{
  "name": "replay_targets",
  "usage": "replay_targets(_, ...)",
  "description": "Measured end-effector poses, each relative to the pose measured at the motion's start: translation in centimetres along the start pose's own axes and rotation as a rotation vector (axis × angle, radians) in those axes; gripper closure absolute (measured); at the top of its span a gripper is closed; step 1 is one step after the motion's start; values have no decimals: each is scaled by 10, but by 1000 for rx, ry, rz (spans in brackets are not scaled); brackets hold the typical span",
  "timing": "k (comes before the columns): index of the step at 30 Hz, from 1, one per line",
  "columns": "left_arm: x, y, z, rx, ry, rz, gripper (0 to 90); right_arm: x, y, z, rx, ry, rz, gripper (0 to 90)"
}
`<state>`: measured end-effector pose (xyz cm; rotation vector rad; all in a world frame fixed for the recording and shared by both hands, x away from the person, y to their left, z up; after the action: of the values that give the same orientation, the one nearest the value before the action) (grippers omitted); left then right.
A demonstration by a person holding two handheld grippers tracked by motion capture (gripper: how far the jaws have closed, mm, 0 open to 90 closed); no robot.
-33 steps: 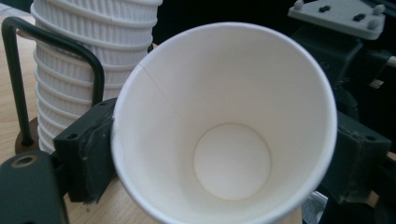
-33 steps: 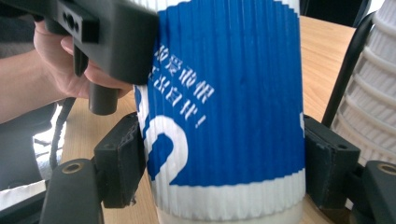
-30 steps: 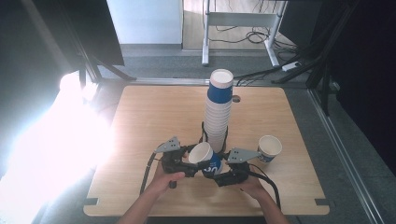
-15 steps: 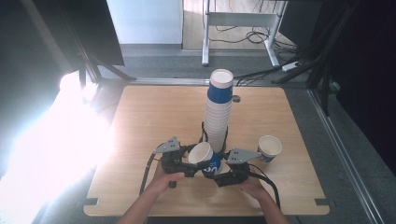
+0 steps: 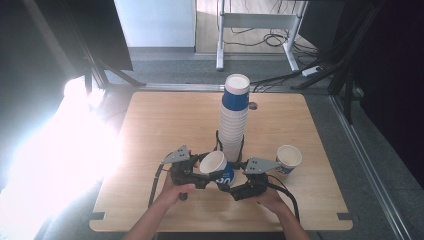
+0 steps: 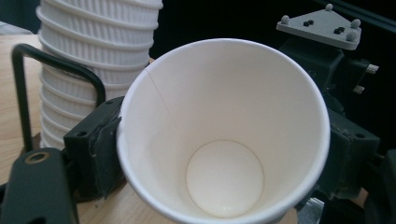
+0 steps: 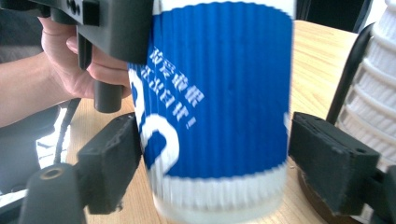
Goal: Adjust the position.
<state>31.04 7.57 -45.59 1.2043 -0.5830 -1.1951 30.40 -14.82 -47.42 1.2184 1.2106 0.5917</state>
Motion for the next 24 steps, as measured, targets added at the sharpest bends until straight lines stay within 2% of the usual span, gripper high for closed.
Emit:
replay_targets(1, -2, 1, -1, 8, 9, -8, 159, -1, 0, 0, 0, -1, 3, 166)
replay_targets(2, -5, 4, -2, 33, 29, -29, 159, -3, 1, 1, 1, -4, 7, 166)
replay_targets(5, -8, 6, -2, 55, 50, -49, 159, -4, 1, 1, 2, -5, 9, 168)
replay_targets(6, -10, 9, -3, 76, 69, -75, 159, -4, 1, 1, -1, -6, 6, 167)
replay_targets(7, -10, 9, -3, 76, 69, -75, 159, -4, 1, 1, -2, -7, 3, 167)
replay_targets(10, -11, 13, -2, 122, 98, -132, 159, -2, 1, 0, -6, -8, -5, 167)
replay_targets(11, -11, 13, -2, 122, 98, -132, 159, -2, 1, 0, -6, -8, -5, 167)
replay_targets(14, -9, 15, 2, 164, 114, -180, 158, 2, 1, -3, -18, -8, -17, 164)
replay_targets(24, -2, 12, 6, 219, 131, -262, 158, 10, 0, -8, -43, -33, -51, 149)
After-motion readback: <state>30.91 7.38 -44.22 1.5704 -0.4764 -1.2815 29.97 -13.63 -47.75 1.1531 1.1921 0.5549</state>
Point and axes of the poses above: each handheld gripper's, and its own axes: x roughly forward along the jaws, y roughly out of its top, z roughly to its right, the point moved 2 cm from there along x, roughly forward along the jaws, and after that the axes turned 2 degrees about -z, right-handed, at the moved point
